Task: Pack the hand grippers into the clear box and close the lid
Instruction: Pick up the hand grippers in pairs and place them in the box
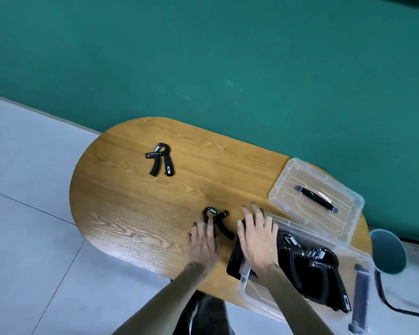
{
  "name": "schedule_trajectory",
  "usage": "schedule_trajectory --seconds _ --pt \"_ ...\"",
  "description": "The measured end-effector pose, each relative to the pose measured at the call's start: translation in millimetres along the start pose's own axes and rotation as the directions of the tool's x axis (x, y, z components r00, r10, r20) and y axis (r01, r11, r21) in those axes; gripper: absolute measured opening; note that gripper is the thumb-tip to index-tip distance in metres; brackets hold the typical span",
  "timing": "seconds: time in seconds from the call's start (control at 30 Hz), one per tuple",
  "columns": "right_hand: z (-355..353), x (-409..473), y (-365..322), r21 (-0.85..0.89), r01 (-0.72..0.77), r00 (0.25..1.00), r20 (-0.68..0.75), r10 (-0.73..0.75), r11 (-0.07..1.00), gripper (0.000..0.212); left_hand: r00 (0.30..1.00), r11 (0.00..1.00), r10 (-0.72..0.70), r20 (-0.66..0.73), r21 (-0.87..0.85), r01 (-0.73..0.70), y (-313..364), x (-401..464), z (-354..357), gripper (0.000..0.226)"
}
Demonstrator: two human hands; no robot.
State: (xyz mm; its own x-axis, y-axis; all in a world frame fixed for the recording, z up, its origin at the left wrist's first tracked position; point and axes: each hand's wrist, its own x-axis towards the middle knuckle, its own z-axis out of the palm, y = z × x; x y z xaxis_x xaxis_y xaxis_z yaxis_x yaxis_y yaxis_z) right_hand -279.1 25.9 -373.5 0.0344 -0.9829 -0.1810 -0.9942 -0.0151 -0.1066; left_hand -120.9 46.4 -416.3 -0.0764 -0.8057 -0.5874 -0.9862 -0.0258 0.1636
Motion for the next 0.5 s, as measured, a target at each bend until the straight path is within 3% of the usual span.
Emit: schedule_trajectory --seconds 0.23,0.5 --pt "17 44 -7 0.018 0.083 0.996 -0.043 -0.082 0.996 0.042 1.0 0.998 0.009 0.019 -0.056 -0.008 3 59 37 0.069" --pt "27 116 1 0.006 0.084 0.991 -0.109 -0.083 0.996 0.043 0.992 0.992 -0.027 -0.125 -0.122 0.012 5 111 84 0.08"
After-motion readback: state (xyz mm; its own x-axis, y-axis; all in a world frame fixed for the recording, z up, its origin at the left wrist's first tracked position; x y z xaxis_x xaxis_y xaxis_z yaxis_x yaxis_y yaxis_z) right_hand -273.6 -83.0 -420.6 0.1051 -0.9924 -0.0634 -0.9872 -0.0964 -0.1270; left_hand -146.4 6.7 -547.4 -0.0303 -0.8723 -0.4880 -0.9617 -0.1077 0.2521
